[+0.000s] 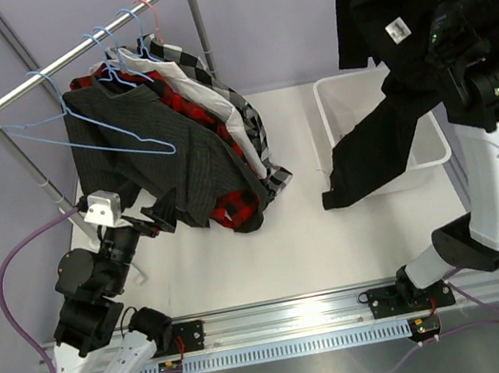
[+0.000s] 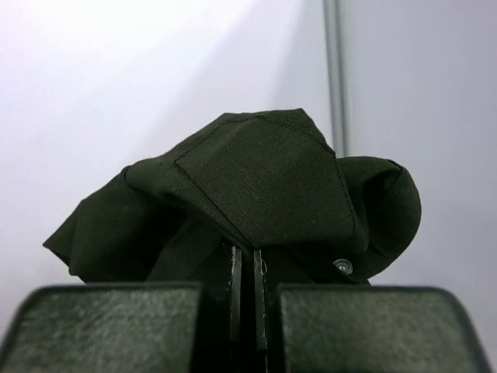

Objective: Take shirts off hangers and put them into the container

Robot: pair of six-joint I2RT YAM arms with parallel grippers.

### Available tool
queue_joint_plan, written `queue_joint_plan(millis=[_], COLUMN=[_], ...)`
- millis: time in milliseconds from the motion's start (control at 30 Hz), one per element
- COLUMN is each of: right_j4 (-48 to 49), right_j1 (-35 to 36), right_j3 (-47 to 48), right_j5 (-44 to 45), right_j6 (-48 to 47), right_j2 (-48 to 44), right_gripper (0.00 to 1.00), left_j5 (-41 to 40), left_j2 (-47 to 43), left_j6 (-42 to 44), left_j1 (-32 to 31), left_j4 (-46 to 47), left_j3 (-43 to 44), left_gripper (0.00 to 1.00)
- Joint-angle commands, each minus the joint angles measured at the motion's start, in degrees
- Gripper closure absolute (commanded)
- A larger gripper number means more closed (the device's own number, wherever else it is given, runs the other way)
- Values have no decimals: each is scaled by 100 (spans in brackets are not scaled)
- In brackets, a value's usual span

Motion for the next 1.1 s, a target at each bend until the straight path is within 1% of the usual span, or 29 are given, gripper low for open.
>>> queue_joint_plan(millis=[0,67,100,167,200,267,300,367,400,467,500,567,600,633,700,867,933,967,1067], right_j4=[991,894,937,1305,1429,1517,1526,1570,1570,1544,1501,1439,1256,1167,693,-422,-705,-950,-1215], right_j1=[-486,-593,-663,-725,-777,-970,-1032,-1190,-1234,-1357,-1401,-1515,-1559,-1586,-1657,-1692,-1700,-1701,-1709], right_j3=[-3,-319,-886,-1670,-2440,-3086,-3637,-4203,-4701,-5170,-5572,-5917,-6171,-6278,-6428,-6420,-6254,-6096,-5885], right_j5=[-276,-444,-470,-488,-505,-602,-620,-655,-690,-716,-751,-769,-787,-813,-866,-1173,-1191,-1182,-1138], right_j6=[-267,57,155,410,515,910,999,1315,1377,1597,1658,1852,1939,2105,2326,2968,3100,3118,3039], right_j2=[333,212,107,-315,-455,-806,-904,-1167,-1238,-1353,-1353,-1240,-1161,-1073,-748,174,430,631,686], right_gripper=[100,100,100,100,100,100,100,100,100,100,100,100,100,100,100,100,93,84,74], left_j5=[-59,-85,-103,-130,-121,-103,-95,-60,-59,-59,-59,-68,-77,-77,-86,-86,-86,-77,-77], left_j2=[18,0,-9,-35,-44,-53,-44,-44,-53,-61,-70,-88,-88,-88,-88,-79,-70,-62,-53], left_j6=[51,68,77,86,86,77,68,68,60,59,59,59,68,68,77,77,77,77,86], left_j1=[31,31,31,31,31,40,40,40,49,49,58,58,58,58,58,58,58,58,67], left_j4=[303,294,286,277,268,268,277,268,268,277,277,277,268,277,277,268,277,259,250], left_j3=[-20,-28,-28,-28,-28,-46,-46,-29,-28,-28,-37,-37,-37,-46,-55,-55,-55,-63,-64], left_gripper=[1,1,1,1,1,1,1,1,1,1,1,1,1,1,1,1,1,1,1])
